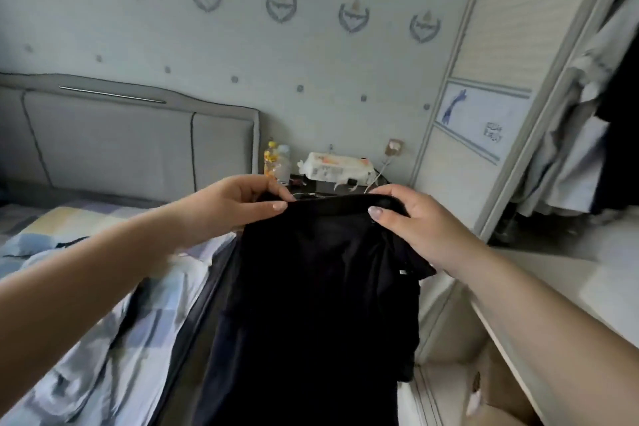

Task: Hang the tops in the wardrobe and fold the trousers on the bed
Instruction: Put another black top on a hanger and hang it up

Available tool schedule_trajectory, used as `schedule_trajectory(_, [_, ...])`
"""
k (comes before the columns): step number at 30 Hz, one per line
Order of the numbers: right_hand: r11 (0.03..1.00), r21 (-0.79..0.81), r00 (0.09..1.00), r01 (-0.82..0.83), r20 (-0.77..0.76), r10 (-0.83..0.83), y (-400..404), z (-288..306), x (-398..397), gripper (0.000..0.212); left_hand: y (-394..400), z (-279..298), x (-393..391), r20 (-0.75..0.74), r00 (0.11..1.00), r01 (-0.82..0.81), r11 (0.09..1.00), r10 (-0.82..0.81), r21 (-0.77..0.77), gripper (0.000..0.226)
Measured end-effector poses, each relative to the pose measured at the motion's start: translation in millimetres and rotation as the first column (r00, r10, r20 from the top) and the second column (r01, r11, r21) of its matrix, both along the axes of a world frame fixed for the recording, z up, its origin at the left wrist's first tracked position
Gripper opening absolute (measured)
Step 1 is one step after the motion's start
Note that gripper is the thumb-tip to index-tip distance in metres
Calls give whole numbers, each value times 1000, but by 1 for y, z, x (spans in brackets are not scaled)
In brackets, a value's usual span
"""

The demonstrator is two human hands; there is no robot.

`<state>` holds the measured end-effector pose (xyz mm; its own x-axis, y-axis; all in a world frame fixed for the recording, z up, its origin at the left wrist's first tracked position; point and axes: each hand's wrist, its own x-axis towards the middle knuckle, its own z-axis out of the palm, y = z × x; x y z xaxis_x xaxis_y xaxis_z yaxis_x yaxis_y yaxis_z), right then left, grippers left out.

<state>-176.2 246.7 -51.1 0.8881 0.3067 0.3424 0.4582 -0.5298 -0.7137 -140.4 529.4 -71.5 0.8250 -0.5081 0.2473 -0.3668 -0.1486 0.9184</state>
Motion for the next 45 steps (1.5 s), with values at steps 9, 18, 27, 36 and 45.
schedule_trajectory(9, [959,-207,973,192,-87,-213,-113,42,11,13,-110,39,85,-16,956,294,953,-293,71,15])
schedule_trajectory(18, [794,-473,850,382,-157,-502,-183,51,35,19,-207,49,202,37,900,435,898,-434,-67,32])
schedule_trajectory(27, [387,-790,634,476,4,-773,-210,76,42,44,-305,78,292,70,804,589,807,-590,35,28])
schedule_trajectory(36, [47,-964,549,261,108,-829,-257,142,32,26,-417,102,322,80,601,799,600,-795,-40,42])
schedule_trajectory(45, [-248,-959,332,137,280,-901,-349,204,28,36,-533,145,318,229,516,823,552,-826,137,75])
